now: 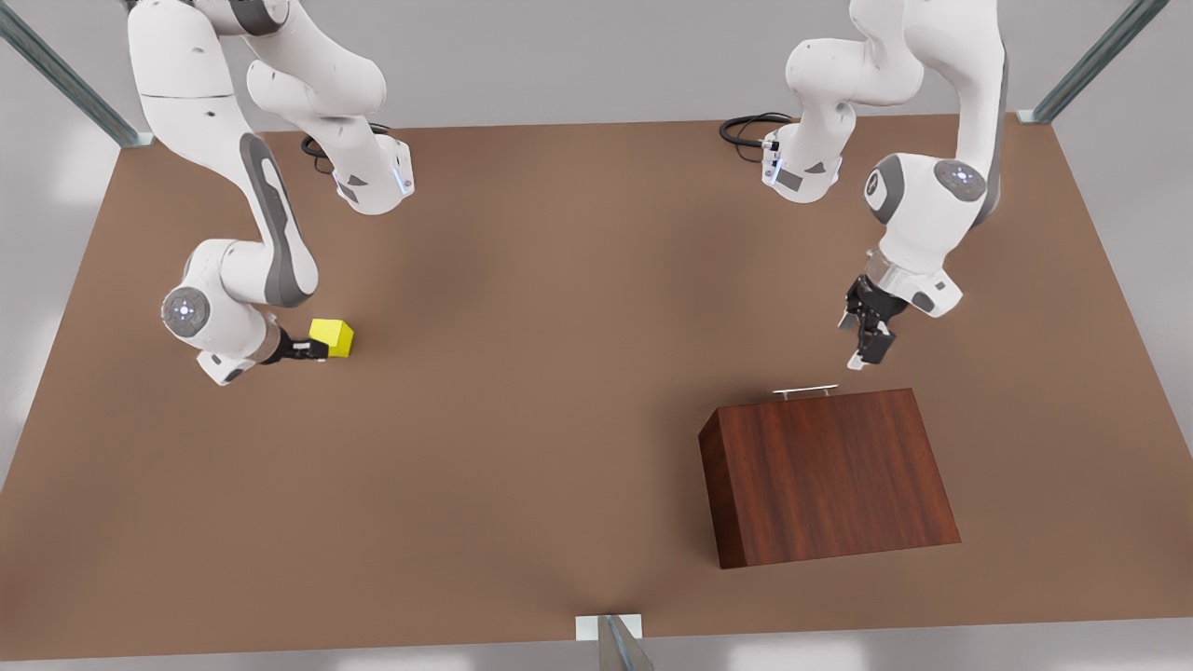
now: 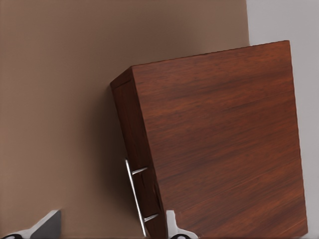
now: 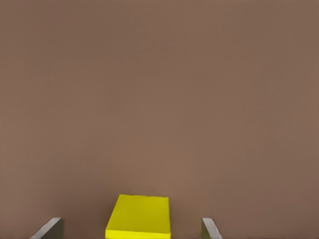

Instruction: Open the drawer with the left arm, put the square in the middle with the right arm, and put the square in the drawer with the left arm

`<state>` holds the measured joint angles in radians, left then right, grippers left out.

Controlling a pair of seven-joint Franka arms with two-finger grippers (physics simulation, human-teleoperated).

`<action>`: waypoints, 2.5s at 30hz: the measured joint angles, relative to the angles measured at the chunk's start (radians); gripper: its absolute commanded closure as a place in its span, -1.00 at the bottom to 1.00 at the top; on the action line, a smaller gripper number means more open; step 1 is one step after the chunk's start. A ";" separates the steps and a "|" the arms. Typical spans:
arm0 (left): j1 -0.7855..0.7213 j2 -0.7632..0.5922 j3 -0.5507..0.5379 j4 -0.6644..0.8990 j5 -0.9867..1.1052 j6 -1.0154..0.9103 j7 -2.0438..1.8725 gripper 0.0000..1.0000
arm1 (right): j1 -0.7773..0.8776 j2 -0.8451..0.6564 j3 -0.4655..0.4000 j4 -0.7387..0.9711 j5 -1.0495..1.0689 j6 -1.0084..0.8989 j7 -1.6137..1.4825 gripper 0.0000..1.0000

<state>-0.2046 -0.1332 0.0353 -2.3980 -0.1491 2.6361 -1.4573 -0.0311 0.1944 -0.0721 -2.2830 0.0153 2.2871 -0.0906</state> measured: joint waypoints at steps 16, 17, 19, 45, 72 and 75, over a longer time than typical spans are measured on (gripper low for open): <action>-0.075 0.141 -0.018 -0.012 -0.212 0.208 -0.001 -1.00 | -0.031 0.060 0.002 -0.139 0.014 0.045 0.005 -1.00; -0.077 0.150 -0.021 -0.013 -0.214 0.208 -0.002 -1.00 | -0.030 0.073 0.003 -0.139 0.014 0.052 0.005 -1.00; -0.081 0.165 -0.029 -0.013 -0.235 0.224 0.000 -1.00 | -0.030 0.068 0.003 -0.141 0.014 0.050 0.005 -1.00; -0.120 0.216 -0.029 -0.092 -0.281 0.278 -0.025 -1.00 | 0.689 0.447 0.359 0.640 -0.076 0.132 0.160 -0.32; -0.121 -0.018 -0.026 -0.304 -0.283 0.182 -0.023 -1.00 | -0.057 -0.131 0.206 0.623 -0.107 -0.544 0.198 -1.00; -0.126 -0.026 -0.028 -0.312 -0.284 0.159 -0.023 -1.00 | -0.004 -0.117 0.257 0.625 -0.112 -0.550 0.198 -1.00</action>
<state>-0.3305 -0.1595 0.0077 -2.7104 -0.4329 2.7952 -1.4803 -0.0348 0.0770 0.1853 -1.6577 -0.0968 1.7367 0.1078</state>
